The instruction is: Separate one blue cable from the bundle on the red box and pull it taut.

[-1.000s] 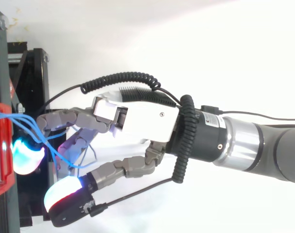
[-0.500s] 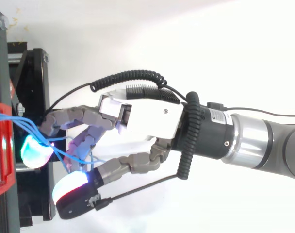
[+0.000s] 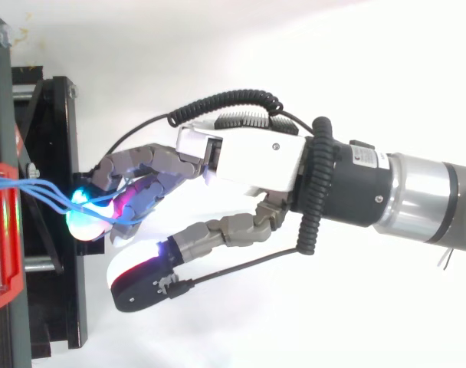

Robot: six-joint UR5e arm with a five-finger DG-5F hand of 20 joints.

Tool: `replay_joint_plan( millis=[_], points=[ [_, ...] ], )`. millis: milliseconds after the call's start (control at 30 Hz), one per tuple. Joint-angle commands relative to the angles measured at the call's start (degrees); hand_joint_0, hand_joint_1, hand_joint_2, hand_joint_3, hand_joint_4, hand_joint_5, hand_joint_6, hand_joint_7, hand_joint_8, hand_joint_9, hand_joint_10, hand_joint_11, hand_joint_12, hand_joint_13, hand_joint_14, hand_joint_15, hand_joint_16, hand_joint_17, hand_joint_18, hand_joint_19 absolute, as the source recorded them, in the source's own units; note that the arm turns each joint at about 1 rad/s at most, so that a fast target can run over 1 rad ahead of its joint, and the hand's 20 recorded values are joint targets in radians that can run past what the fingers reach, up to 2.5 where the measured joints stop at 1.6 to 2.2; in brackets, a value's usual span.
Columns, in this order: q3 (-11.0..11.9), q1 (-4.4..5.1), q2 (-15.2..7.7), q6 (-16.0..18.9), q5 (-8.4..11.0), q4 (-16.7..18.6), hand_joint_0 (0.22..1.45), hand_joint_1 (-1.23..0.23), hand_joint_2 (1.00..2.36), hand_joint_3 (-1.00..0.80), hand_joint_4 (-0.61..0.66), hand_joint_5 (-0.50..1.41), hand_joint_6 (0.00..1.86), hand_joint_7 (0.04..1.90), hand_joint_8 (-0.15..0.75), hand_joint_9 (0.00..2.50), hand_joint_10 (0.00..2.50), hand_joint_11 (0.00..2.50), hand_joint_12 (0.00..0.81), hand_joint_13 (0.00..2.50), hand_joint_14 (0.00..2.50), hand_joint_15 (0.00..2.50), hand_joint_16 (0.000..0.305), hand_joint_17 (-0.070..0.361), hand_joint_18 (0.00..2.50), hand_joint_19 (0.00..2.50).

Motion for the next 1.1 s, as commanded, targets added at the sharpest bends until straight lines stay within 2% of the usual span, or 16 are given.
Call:
replay_joint_plan(
  millis=[0,300,433,567,600,700,800,967,1067],
  points=[
    [0.0,0.05,1.0,-0.9,0.21,-0.1,0.54,-0.62,1.00,-0.49,0.14,-0.17,0.50,0.78,0.215,0.86,0.02,0.43,0.257,0.57,0.01,0.28,0.028,0.063,0.35,0.18],
    [0.6,0.40,1.8,-1.9,0.03,-0.1,0.56,-0.64,1.00,-0.47,0.17,-0.16,0.50,0.84,0.206,0.83,0.02,0.44,0.259,0.51,0.01,0.26,0.029,0.064,0.29,0.16],
    [0.6,0.40,2.4,-1.8,0.03,-0.2,0.56,-0.66,1.00,-0.48,0.15,-0.16,0.50,0.84,0.204,0.68,0.01,0.35,0.256,0.32,0.01,0.16,0.032,0.072,0.19,0.11],
    [0.6,-0.04,3.0,-1.7,-0.15,-1.5,0.54,-0.67,1.00,-0.49,0.13,-0.18,0.50,0.78,0.200,0.57,0.01,0.21,0.264,0.23,0.00,0.09,0.034,0.077,0.10,0.07],
    [0.6,-0.30,3.0,-1.6,-0.58,-2.9,0.54,-0.67,1.00,-0.49,0.12,-0.18,0.50,0.77,0.198,0.53,0.01,0.15,0.267,0.20,0.00,0.08,0.035,0.079,0.08,0.07],
    [0.6,-0.57,3.0,-1.2,-1.11,-4.1,0.53,-0.66,1.00,-0.50,0.12,-0.18,0.50,0.74,0.194,0.49,0.00,0.11,0.271,0.17,0.00,0.07,0.037,0.083,0.06,0.07],
    [0.5,-1.09,3.2,-0.7,-1.82,-5.2,0.53,-0.65,1.00,-0.50,0.12,-0.19,0.50,0.74,0.196,0.46,0.00,0.09,0.275,0.14,0.00,0.06,0.039,0.088,0.03,0.08],
    [0.6,-2.50,3.6,-0.6,-4.10,-7.7,0.52,-0.64,1.00,-0.50,0.12,-0.19,0.50,0.76,0.198,0.45,0.00,0.12,0.286,0.13,0.00,0.07,0.044,0.099,0.02,0.09],
    [0.5,-2.76,3.6,-0.6,-5.07,-8.2,0.51,-0.63,1.00,-0.50,0.12,-0.19,0.50,0.76,0.201,0.45,0.01,0.13,0.295,0.14,0.00,0.08,0.047,0.106,0.04,0.10]
  ],
)
